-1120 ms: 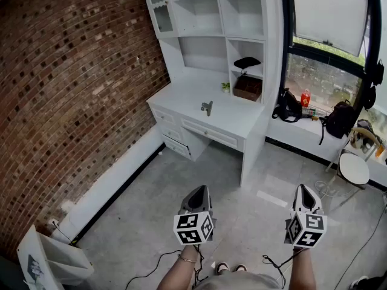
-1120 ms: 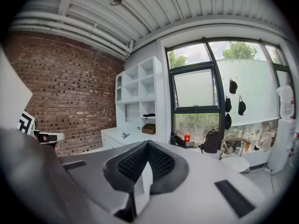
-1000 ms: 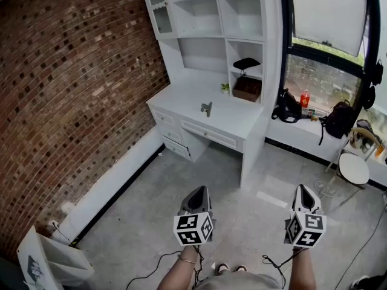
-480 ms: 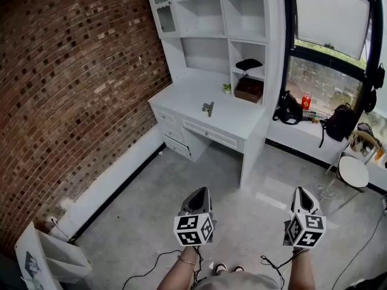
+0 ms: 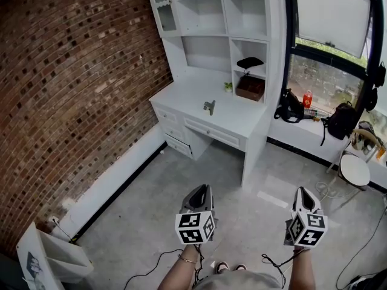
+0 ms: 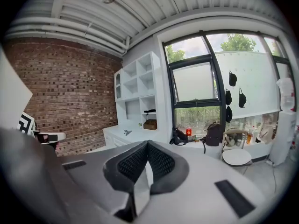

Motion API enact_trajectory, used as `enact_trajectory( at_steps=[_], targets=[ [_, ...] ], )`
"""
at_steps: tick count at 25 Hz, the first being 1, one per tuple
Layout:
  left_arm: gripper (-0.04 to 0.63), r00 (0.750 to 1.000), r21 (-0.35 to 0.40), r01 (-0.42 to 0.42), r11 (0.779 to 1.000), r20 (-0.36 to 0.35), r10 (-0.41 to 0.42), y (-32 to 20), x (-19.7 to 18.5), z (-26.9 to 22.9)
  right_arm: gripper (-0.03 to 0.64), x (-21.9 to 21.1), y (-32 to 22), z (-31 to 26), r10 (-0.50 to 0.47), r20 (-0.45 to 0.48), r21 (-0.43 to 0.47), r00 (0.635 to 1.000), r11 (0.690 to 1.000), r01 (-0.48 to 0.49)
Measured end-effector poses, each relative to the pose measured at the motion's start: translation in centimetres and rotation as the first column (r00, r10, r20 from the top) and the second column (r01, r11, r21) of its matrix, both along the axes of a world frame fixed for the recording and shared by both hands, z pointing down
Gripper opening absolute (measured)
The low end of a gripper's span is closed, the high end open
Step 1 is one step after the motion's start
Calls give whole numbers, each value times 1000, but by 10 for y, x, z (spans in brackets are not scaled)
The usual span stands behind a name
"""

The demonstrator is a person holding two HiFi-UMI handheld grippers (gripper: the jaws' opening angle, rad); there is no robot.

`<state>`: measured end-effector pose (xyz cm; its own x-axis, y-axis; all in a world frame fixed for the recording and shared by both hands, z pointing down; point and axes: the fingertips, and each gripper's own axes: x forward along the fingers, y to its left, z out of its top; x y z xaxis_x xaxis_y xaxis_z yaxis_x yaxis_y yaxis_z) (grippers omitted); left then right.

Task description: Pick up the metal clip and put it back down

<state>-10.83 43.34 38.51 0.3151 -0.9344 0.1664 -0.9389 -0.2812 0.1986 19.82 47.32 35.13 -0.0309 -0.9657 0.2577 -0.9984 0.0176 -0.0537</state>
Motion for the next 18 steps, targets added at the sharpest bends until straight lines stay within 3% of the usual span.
enact_trajectory(
  at_steps=[7,13,18],
  targets=[
    [83,1000,-7,0,1000,1,0,-4,-10,6,2,-4,1,5,15,-5,-14,1000,1000,-15],
    [185,1000,-4,-10,1000,-10,10,-10,-18,11,2,-8,-1,4,31,-14,-20,999,999,-31],
    [206,1000,2,-6,1000,-6,6,-16,-26,14,2,-8,1,11,46,-19,-31,999,998,-47]
  ],
)
